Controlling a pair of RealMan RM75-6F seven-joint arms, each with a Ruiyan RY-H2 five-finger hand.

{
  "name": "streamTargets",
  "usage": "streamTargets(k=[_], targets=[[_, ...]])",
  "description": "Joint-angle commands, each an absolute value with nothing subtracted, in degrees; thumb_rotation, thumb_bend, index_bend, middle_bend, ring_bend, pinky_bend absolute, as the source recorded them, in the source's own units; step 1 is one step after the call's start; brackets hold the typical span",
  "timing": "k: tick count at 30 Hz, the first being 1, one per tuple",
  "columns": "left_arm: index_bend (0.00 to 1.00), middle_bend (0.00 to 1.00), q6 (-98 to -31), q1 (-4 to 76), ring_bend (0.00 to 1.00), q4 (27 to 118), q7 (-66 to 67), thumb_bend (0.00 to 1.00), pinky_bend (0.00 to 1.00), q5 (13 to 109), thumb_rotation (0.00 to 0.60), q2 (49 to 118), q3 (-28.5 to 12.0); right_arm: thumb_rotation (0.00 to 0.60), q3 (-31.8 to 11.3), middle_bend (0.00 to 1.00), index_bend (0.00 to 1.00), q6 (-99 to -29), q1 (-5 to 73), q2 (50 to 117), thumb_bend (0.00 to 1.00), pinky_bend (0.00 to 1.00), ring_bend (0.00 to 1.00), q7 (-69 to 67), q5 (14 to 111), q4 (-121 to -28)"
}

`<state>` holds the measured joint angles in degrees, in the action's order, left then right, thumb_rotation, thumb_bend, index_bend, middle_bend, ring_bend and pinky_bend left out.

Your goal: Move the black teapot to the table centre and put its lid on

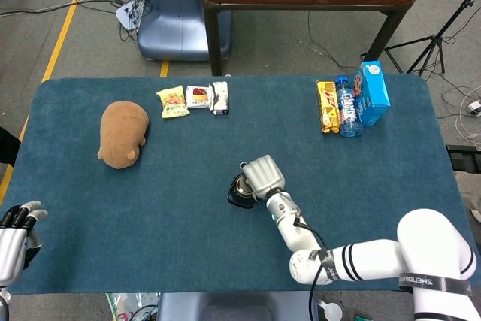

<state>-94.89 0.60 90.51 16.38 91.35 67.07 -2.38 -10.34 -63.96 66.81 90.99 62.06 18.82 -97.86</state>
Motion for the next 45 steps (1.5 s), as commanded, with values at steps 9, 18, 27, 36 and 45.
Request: streamTargets(k=[9,18,27,36,45], targets=[[0.39,0.30,-94.70,0.61,0.26,90.54,16.52,0.76,0.54,91.25,0.600,67.07,-2.45,0.600,-9.89,0.97,0.41,-63.47,67.47,91.33,0.30,0.92,0.91,60.95,18.54,-96.82],[0.39,0.30,-94.80,0.52,0.26,90.52,16.09,0.76,0.54,91.21,0.600,66.95,-2.53,0.600,-9.51,0.97,0.41,-62.97,67.86,91.76,0.30,0.92,0.91,59.96,18.82,-96.11],[0.39,0.30,-94.78,0.50,0.26,90.52,16.01,0.76,0.54,91.26,0.600,66.91,-2.53,0.600,-8.89,0.97,0.41,-62.68,68.15,92.11,0.29,0.92,0.91,59.54,18.99,-95.30],[0.39,0.30,-94.71,0.50,0.26,90.56,15.95,0.76,0.54,91.23,0.600,66.84,-2.56,0.600,-8.64,0.97,0.35,-62.57,68.27,92.04,0.23,0.92,0.91,59.05,19.16,-95.14],[0.39,0.30,-94.59,0.53,0.26,90.60,16.00,0.76,0.54,91.16,0.600,66.82,-2.59,0.600,-8.44,0.97,0.33,-62.39,68.39,91.96,0.20,0.92,0.91,58.71,19.14,-95.07]])
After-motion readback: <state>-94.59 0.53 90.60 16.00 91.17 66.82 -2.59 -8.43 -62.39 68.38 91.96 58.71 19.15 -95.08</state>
